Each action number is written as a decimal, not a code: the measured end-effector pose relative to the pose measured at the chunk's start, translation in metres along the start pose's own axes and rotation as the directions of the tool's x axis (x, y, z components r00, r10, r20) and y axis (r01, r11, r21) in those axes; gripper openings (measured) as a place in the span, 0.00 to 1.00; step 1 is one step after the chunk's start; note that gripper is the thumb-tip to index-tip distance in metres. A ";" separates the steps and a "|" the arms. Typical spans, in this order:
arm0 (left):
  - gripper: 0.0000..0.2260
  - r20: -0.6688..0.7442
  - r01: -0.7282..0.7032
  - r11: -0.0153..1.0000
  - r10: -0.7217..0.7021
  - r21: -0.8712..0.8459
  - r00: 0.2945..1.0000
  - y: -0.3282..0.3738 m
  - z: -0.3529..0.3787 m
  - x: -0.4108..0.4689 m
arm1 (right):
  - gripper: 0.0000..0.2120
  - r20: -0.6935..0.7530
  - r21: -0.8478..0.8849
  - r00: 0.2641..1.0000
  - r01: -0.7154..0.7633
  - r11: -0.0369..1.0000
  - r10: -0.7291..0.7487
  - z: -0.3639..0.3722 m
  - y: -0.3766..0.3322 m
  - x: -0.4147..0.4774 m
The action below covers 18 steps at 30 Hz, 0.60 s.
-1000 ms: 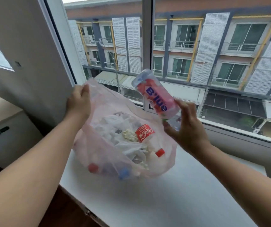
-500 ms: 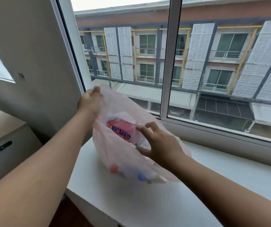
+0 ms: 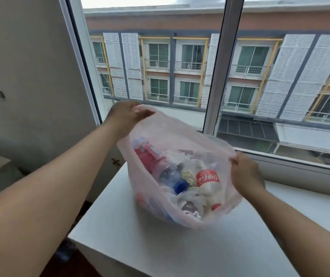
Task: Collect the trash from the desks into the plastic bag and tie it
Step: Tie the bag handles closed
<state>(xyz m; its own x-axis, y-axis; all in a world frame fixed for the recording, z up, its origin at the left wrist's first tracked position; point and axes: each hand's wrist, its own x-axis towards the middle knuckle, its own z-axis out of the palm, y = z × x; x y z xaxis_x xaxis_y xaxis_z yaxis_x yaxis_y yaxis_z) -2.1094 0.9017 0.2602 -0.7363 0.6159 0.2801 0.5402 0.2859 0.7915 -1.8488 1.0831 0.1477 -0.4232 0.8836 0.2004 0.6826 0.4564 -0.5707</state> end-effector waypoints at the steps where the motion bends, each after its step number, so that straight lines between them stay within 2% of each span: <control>1: 0.08 0.015 -0.014 0.999 0.013 0.044 1.000 0.002 -0.010 0.009 | 0.12 -0.076 0.014 0.997 -0.008 1.000 0.009 -0.017 -0.002 0.013; 3: 0.11 0.047 -0.027 0.979 0.018 0.203 0.999 0.005 -0.031 0.025 | 0.11 -0.176 0.035 0.984 0.016 0.999 -0.009 -0.053 -0.012 0.039; 4: 0.14 0.088 -0.024 0.939 -0.007 0.343 0.996 0.005 -0.040 0.032 | 0.10 -0.182 0.028 0.983 0.030 0.999 -0.025 -0.072 -0.018 0.051; 6: 0.17 0.175 0.016 0.767 -0.166 0.641 0.970 0.000 -0.052 0.038 | 0.11 -0.062 -0.051 0.995 0.070 0.996 -0.073 -0.105 -0.029 0.070; 7: 0.16 0.203 0.060 0.702 -0.285 0.709 0.937 -0.002 -0.054 0.037 | 0.12 0.007 -0.063 0.997 0.078 0.995 -0.077 -0.119 -0.032 0.077; 8: 0.14 0.227 0.131 0.704 -0.390 0.698 0.892 0.000 -0.054 0.034 | 0.13 0.022 -0.044 0.997 0.081 0.996 -0.080 -0.133 -0.035 0.081; 9: 0.11 0.259 0.216 0.749 -0.462 0.627 0.848 0.005 -0.052 0.032 | 0.13 -0.025 0.005 0.996 0.087 0.996 -0.087 -0.146 -0.036 0.083; 11: 0.10 0.336 0.377 0.836 -0.516 0.399 0.788 0.021 -0.048 0.034 | 0.12 -0.150 0.109 0.987 0.078 0.991 -0.061 -0.166 -0.034 0.091; 13: 0.12 0.438 0.444 0.859 -0.513 0.257 0.739 0.043 -0.041 0.037 | 0.13 -0.108 0.164 0.994 0.014 0.986 0.004 -0.183 -0.028 0.096; 15: 0.13 0.517 0.446 0.878 -0.468 0.176 0.717 0.063 -0.026 0.036 | 0.11 -0.067 0.267 0.996 -0.044 0.963 0.064 -0.199 -0.013 0.096; 18: 0.18 0.589 0.479 0.877 -0.367 -0.039 0.720 0.086 0.000 0.037 | 0.12 -0.136 0.396 0.982 -0.069 0.916 0.133 -0.220 0.019 0.096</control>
<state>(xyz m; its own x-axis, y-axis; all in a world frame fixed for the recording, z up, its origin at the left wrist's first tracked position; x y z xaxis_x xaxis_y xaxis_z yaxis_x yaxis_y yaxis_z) -2.0903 0.9489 0.3385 -0.4882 0.7709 -0.4092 0.1047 0.5172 0.8494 -1.7452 1.1993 0.3311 -0.2435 0.9423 0.2296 0.4179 0.3156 -0.8519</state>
